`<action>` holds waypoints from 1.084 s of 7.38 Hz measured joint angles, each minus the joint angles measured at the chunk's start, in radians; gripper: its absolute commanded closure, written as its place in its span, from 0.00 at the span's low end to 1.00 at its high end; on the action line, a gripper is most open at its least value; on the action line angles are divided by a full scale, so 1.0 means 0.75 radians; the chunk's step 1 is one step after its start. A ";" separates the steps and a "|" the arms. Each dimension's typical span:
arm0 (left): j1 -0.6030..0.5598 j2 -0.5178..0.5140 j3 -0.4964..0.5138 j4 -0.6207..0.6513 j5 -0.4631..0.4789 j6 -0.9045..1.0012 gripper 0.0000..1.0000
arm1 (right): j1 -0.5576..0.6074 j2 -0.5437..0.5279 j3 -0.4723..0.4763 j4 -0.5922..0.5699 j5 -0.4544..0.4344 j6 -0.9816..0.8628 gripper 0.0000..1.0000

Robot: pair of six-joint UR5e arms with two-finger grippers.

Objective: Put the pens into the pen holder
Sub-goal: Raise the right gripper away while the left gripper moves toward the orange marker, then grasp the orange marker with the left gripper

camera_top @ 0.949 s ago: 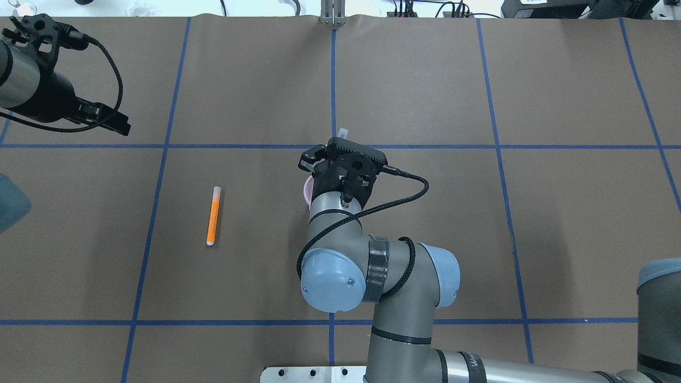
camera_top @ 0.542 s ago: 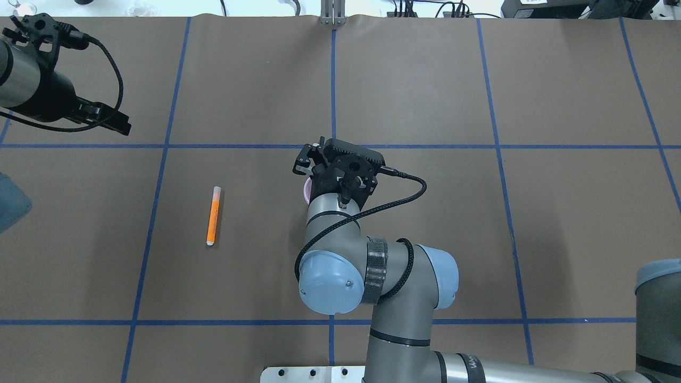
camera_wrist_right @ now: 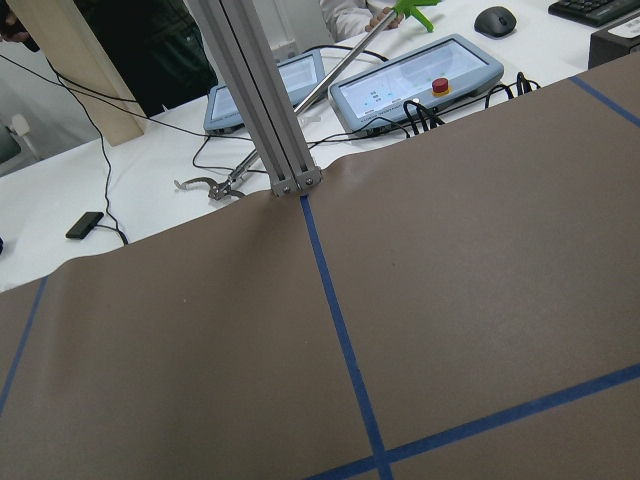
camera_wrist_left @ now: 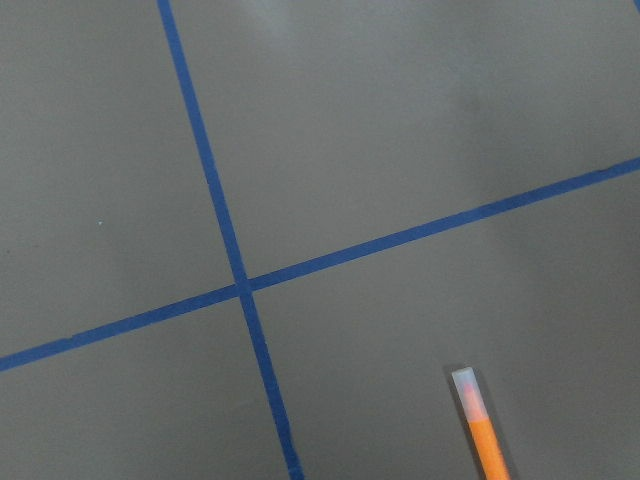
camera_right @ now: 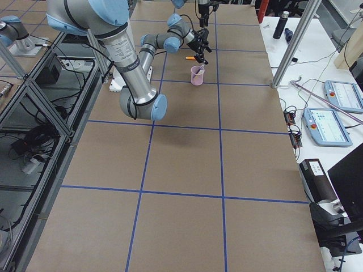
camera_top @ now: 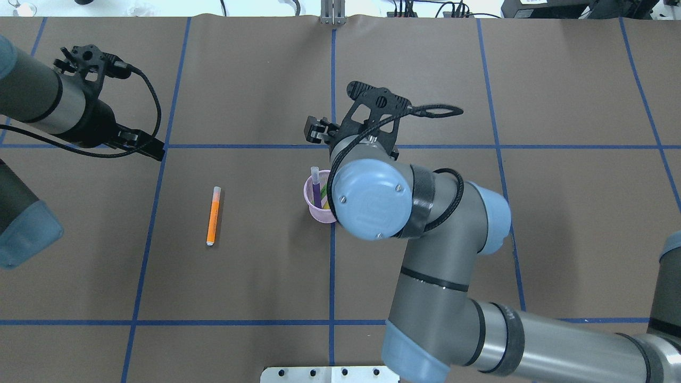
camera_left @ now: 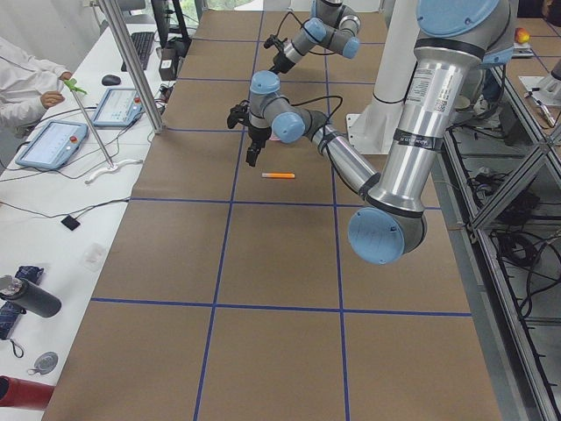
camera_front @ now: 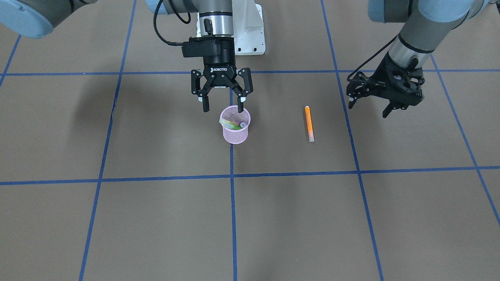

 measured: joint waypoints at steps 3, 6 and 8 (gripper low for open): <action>0.171 -0.116 0.147 -0.007 0.151 -0.266 0.00 | 0.357 -0.057 0.028 -0.058 0.620 -0.317 0.00; 0.229 -0.231 0.376 -0.012 0.169 -0.345 0.06 | 0.618 -0.176 0.074 -0.065 1.012 -0.656 0.00; 0.263 -0.254 0.432 -0.038 0.172 -0.357 0.27 | 0.655 -0.213 0.093 -0.063 1.054 -0.718 0.00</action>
